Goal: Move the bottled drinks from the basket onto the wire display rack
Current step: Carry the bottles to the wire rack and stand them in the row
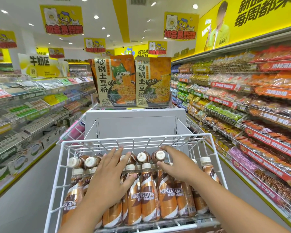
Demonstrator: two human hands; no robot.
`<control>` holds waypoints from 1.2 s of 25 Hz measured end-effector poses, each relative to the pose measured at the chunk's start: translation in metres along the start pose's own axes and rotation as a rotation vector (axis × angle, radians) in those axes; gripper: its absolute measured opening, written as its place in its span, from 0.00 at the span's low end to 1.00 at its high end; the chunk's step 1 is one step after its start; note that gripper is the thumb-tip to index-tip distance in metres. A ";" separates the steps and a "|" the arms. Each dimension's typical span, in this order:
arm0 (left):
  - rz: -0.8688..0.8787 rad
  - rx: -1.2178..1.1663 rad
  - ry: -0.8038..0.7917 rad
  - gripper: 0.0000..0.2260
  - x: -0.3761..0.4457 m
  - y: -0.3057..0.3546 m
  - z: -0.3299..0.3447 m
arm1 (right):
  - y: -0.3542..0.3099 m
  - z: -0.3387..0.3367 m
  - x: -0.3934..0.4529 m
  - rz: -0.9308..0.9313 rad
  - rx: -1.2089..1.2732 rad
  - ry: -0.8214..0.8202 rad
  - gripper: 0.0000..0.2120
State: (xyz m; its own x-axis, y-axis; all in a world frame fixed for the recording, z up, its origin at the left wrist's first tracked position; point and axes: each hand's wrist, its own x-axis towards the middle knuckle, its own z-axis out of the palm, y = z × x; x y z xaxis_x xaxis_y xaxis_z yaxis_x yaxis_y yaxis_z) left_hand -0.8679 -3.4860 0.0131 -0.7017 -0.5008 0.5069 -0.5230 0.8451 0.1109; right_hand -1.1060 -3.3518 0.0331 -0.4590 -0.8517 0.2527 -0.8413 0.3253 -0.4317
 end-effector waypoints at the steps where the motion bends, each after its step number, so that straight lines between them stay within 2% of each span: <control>1: 0.014 -0.007 0.002 0.34 0.001 -0.001 0.000 | -0.002 -0.001 -0.004 -0.011 -0.020 0.013 0.34; 10: 0.150 0.009 -0.017 0.35 -0.004 -0.022 0.008 | -0.026 0.007 -0.043 0.014 -0.196 0.090 0.37; 15: 0.122 0.069 -0.044 0.35 -0.023 -0.015 0.001 | -0.048 0.005 -0.084 0.023 -0.328 0.102 0.37; 19: 0.100 0.079 -0.072 0.36 -0.051 0.020 -0.023 | -0.056 -0.008 -0.127 -0.027 -0.369 0.100 0.36; 26: 0.020 0.102 -0.083 0.36 -0.121 0.118 -0.065 | -0.024 -0.039 -0.222 -0.081 -0.242 0.097 0.36; 30: 0.044 0.113 -0.107 0.38 -0.165 0.176 -0.075 | -0.008 -0.061 -0.289 -0.075 -0.232 0.102 0.36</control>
State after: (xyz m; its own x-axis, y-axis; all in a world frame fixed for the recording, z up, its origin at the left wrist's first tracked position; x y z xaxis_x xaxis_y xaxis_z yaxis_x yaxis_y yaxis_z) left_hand -0.8084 -3.2408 0.0130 -0.7692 -0.4861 0.4147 -0.5377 0.8431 -0.0090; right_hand -0.9838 -3.0828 0.0165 -0.4098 -0.8347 0.3678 -0.9115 0.3586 -0.2017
